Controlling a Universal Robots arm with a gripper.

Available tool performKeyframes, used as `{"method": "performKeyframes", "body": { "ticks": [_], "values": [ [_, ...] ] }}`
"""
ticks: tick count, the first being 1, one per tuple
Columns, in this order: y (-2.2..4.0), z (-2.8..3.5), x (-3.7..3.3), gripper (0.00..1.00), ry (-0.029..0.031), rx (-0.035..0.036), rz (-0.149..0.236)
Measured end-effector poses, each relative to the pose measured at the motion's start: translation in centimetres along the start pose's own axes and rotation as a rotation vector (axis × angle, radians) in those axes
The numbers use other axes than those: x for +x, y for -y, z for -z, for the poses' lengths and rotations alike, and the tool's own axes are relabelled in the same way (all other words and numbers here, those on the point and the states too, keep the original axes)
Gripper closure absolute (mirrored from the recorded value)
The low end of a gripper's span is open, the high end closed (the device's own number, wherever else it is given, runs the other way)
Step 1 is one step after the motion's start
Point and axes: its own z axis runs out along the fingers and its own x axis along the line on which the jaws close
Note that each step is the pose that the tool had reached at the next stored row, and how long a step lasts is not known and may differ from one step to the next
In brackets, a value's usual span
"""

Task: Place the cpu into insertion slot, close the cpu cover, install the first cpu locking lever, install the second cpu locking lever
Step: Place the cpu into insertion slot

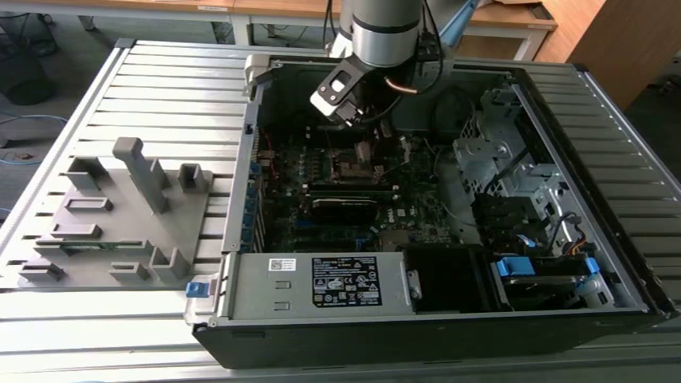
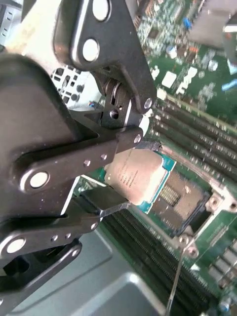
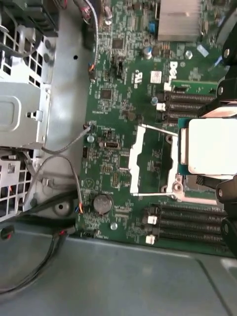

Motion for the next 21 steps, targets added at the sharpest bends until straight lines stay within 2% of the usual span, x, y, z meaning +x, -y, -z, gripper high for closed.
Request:
{"method": "performKeyframes", "body": {
  "ticks": [2, 3, 4, 6, 11, 15, 16, 17, 18, 21],
  "values": [
    [0.1, 0.01, 0.01, 0.46, -0.0239, -0.0016, -0.009],
    [0.14, 0.01, 0.01, 0.46, -0.0329, -0.0023, -0.012],
    [0.17, 0.01, 0.01, 0.46, -0.0373, -0.0027, -0.016],
    [0.22, -0.06, 0.02, 0.46, -0.0372, -0.0031, -0.027],
    [0.26, -0.18, 0.01, 0.46, -0.0324, -0.0041, -0.074],
    [0.27, -0.18, 0.02, 0.46, -0.0323, -0.0036, -0.076],
    [0.27, -0.21, 0.02, 0.46, -0.0328, 0.0026, -0.076],
    [0.27, -0.23, 0.02, 0.46, -0.0332, 0.0138, -0.077],
    [0.27, -0.22, 0.02, 0.46, -0.033, 0.0196, -0.077],
    [0.27, -0.21, 0.01, 0.46, -0.033, 0.0201, -0.077]
  ]
}}
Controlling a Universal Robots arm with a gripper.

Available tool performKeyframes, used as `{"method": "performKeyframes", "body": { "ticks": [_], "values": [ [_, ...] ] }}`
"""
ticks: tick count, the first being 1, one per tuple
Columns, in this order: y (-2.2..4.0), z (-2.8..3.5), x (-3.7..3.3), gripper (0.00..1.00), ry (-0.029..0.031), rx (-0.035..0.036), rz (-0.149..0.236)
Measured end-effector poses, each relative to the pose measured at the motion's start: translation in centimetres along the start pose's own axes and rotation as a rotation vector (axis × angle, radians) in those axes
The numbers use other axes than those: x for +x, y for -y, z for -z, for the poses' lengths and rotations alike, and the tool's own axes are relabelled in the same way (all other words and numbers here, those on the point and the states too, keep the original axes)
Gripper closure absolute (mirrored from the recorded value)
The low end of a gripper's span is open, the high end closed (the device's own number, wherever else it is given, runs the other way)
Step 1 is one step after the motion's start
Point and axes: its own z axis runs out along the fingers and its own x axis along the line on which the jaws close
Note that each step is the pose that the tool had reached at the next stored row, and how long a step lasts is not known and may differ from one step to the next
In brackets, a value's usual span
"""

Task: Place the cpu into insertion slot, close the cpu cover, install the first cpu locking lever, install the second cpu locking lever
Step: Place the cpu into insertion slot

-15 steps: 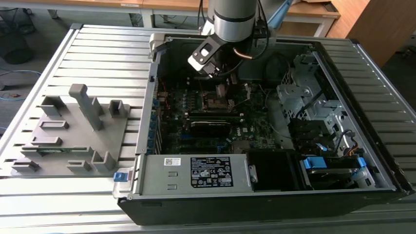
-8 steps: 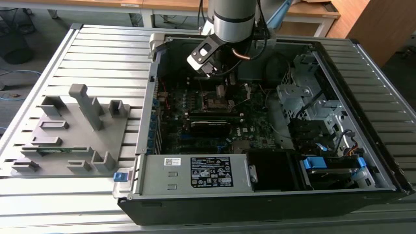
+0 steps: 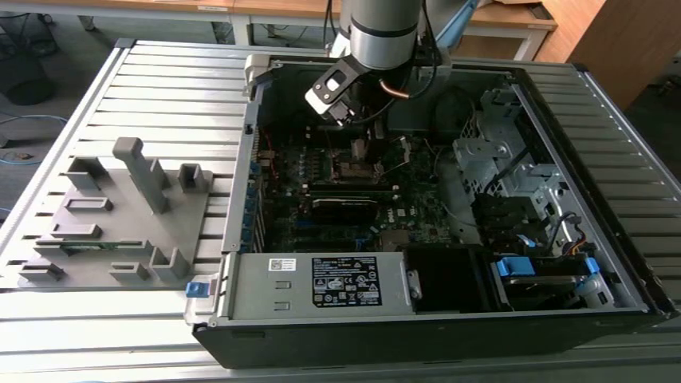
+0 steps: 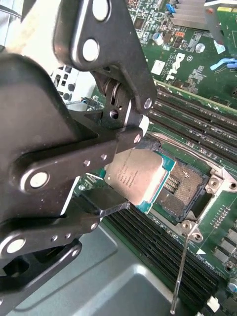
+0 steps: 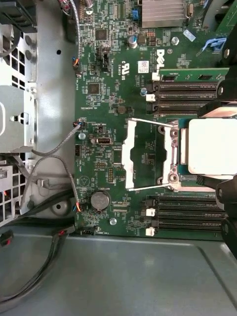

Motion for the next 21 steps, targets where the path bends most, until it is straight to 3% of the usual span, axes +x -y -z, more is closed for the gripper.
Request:
{"method": "performKeyframes", "body": {
  "ticks": [6, 14, 19, 20, 21],
  "values": [
    [0.04, -0.1, 0.33, 0.46, -0.0001, 0.0003, 0.0],
    [0.19, -1.13, 0.55, 0.46, 0.0, 0.0026, -0.001],
    [0.2, -1.18, 0.55, 0.46, 0.0001, 0.0028, -0.001],
    [0.21, -1.21, 0.55, 0.46, -0.0004, 0.0088, -0.001],
    [0.21, -1.24, 0.55, 0.46, -0.0001, 0.0232, -0.002]
  ]
}}
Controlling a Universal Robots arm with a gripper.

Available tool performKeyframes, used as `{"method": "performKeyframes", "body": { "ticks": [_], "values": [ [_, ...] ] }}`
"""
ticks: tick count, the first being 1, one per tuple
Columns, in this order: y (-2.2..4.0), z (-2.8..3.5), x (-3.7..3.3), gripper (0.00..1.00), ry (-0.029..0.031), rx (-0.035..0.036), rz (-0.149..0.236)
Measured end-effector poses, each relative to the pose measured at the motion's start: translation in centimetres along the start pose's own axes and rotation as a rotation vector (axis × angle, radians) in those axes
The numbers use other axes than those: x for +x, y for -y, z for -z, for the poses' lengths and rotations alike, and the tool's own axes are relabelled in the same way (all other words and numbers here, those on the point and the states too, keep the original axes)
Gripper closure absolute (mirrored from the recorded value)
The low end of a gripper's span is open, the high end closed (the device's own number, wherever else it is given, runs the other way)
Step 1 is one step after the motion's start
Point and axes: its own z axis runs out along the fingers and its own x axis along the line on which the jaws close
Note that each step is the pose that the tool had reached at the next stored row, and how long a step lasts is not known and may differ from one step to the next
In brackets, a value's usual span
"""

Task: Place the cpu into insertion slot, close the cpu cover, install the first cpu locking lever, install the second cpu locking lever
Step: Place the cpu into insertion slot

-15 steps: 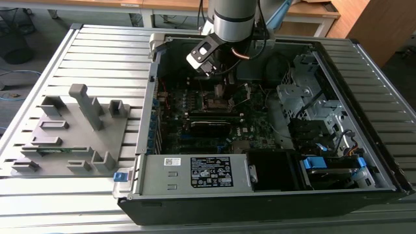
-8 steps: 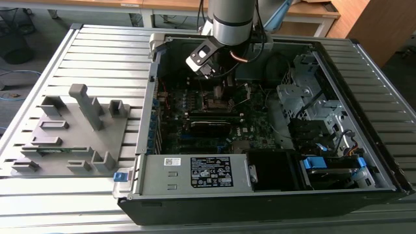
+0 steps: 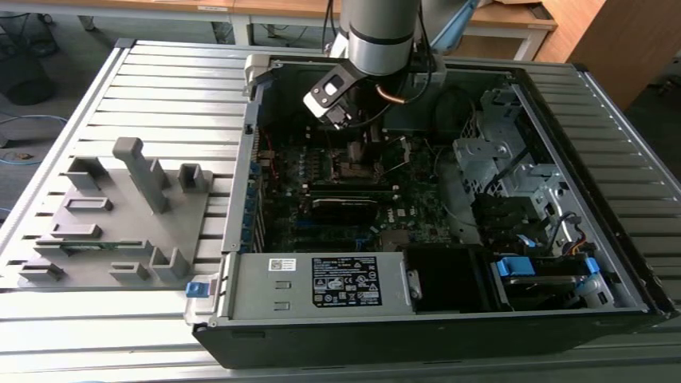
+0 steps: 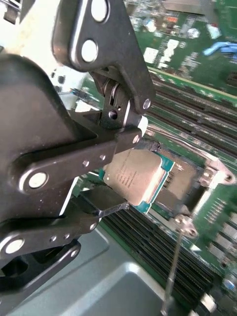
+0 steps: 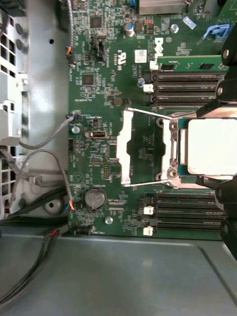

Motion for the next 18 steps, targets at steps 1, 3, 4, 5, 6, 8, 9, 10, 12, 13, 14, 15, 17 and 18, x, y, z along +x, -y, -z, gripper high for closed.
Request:
{"method": "performKeyframes", "body": {
  "ticks": [1, 3, 4, 5, 6, 8, 9, 10, 12, 13, 14, 15, 17, 18],
  "values": [
    [0.0, 0.01, -0.01, 0.46, 0.0004, 0.0063, 0.0],
    [0.0, 0.02, -0.01, 0.46, 0.0006, 0.0089, 0.0],
    [0.0, 0.02, -0.01, 0.46, 0.0006, 0.0101, 0.0],
    [0.0, 0.01, 0.0, 0.46, 0.0005, 0.0114, 0.0],
    [0.0, 0.0, -0.01, 0.46, 0.0004, 0.0116, 0.0],
    [0.0, -0.11, -0.01, 0.46, -0.0001, 0.0117, 0.004],
    [0.01, -0.16, -0.01, 0.46, 0.0, 0.0121, 0.01],
    [0.01, -0.21, -0.01, 0.46, -0.0002, 0.0123, 0.015],
    [0.01, -0.35, -0.02, 0.46, -0.0006, 0.0129, 0.028],
    [0.02, -0.42, -0.03, 0.46, -0.001, 0.0133, 0.036],
    [0.02, -0.47, -0.03, 0.46, -0.0013, 0.0135, 0.043],
    [0.02, -0.51, -0.03, 0.46, -0.0013, 0.0137, 0.048],
    [0.04, -0.66, -0.06, 0.46, -0.0013, 0.014, 0.052],
    [0.06, -0.78, -0.09, 0.46, -0.0013, 0.014, 0.053]
  ]
}}
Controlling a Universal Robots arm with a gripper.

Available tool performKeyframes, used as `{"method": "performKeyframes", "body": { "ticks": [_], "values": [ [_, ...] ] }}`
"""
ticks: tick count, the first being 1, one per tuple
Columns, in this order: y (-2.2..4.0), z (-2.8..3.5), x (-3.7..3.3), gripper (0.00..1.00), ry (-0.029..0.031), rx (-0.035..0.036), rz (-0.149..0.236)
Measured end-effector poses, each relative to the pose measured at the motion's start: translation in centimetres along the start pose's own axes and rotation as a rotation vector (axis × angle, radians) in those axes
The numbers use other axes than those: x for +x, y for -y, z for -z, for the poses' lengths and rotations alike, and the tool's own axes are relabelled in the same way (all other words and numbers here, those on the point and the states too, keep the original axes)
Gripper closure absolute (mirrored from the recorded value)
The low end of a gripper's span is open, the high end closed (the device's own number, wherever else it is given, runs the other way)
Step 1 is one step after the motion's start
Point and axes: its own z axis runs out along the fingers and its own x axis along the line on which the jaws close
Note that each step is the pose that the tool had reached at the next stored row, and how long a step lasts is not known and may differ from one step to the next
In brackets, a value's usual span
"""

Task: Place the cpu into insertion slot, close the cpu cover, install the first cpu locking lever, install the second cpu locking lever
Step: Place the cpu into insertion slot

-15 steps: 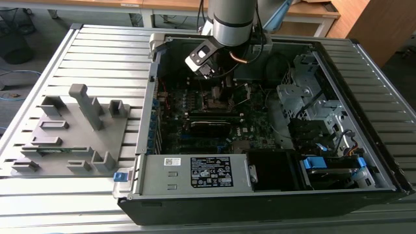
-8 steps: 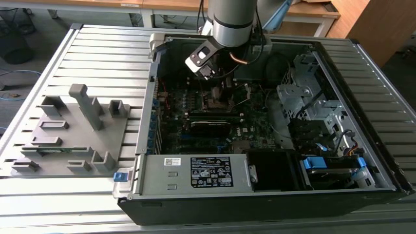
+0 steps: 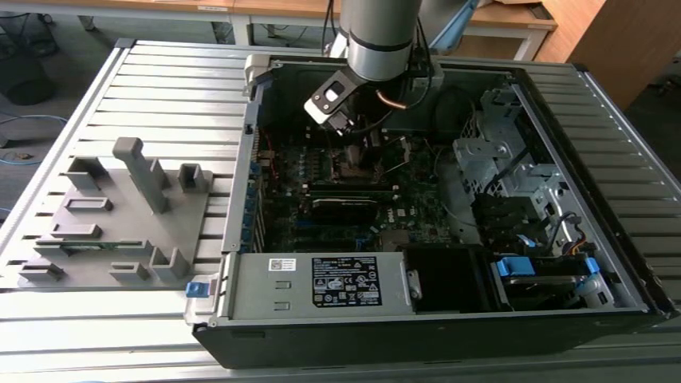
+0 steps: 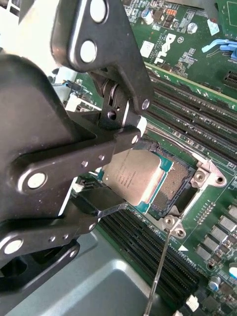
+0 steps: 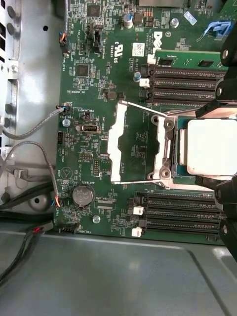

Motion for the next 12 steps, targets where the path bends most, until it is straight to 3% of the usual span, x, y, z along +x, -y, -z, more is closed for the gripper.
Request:
{"method": "performKeyframes", "body": {
  "ticks": [12],
  "values": [
    [0.49, -0.75, -0.06, 0.46, 0.0, 0.0002, 0.002]
  ]
}}
